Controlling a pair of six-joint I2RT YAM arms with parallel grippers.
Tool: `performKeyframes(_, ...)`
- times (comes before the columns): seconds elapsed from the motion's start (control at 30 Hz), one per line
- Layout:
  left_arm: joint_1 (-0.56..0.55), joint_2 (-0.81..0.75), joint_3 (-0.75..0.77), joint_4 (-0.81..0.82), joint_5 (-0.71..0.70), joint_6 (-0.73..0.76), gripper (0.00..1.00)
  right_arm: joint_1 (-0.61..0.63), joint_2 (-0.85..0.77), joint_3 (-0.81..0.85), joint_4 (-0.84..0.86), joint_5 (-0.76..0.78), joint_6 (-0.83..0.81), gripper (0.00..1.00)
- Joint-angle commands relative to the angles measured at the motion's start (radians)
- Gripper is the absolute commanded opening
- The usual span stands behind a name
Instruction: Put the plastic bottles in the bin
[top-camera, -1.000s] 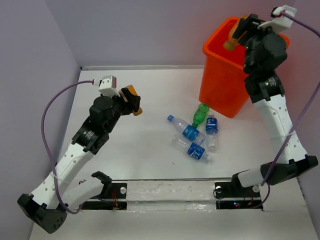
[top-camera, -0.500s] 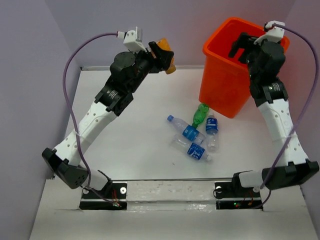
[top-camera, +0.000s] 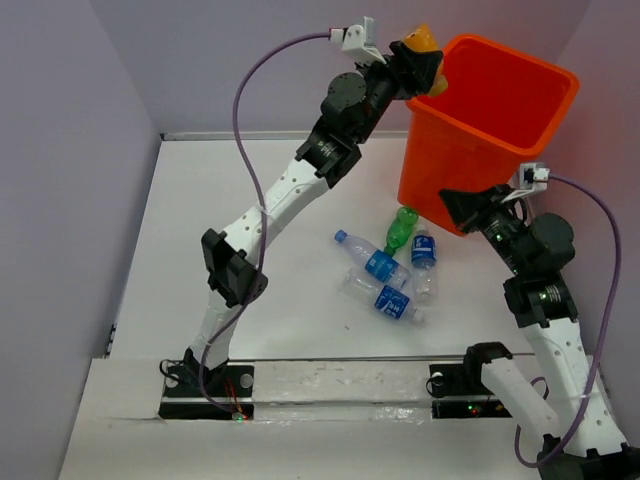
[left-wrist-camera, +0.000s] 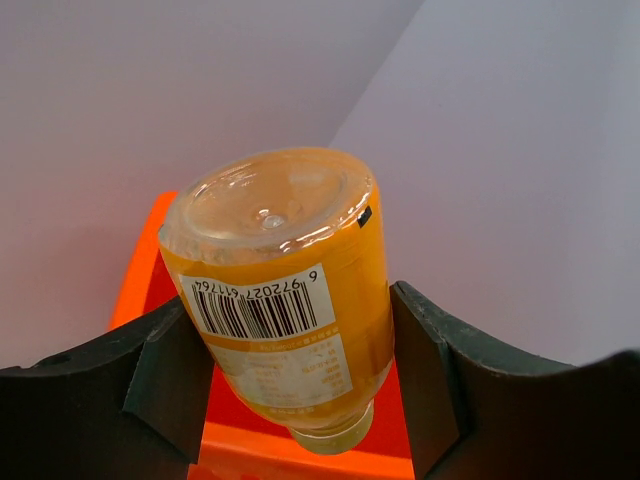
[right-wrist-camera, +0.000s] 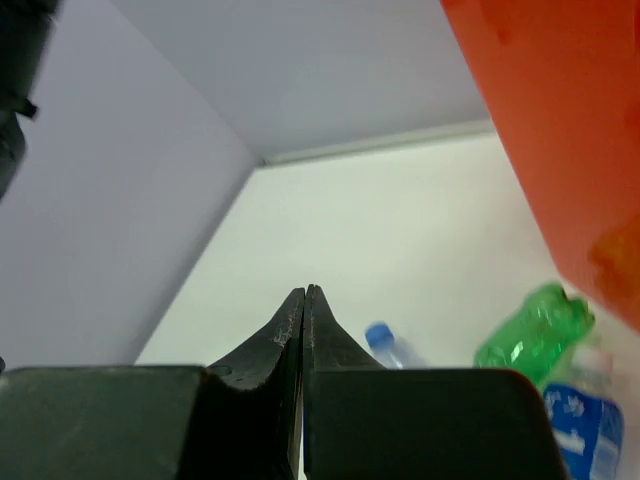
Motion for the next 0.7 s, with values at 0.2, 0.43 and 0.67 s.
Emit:
performKeyframes(0.2,-0.097,0.263,0.227,0.475,-0.173,0.095,0.54,0.004,-0.144,-0.064,-0.141,-0.185,0.002,0.0)
performKeyframes(0.43,-0.103,0.357,0.262,0.541,-0.212,0.166,0.99,0.004,-0.163,-0.058,-0.168,-0.219,-0.025,0.0)
performKeyframes(0.67,-0.103,0.333,0.256,0.544,-0.17,0.218,0.99,0.004,-0.132,-0.073,-0.173,-0.19,-0.056,0.0)
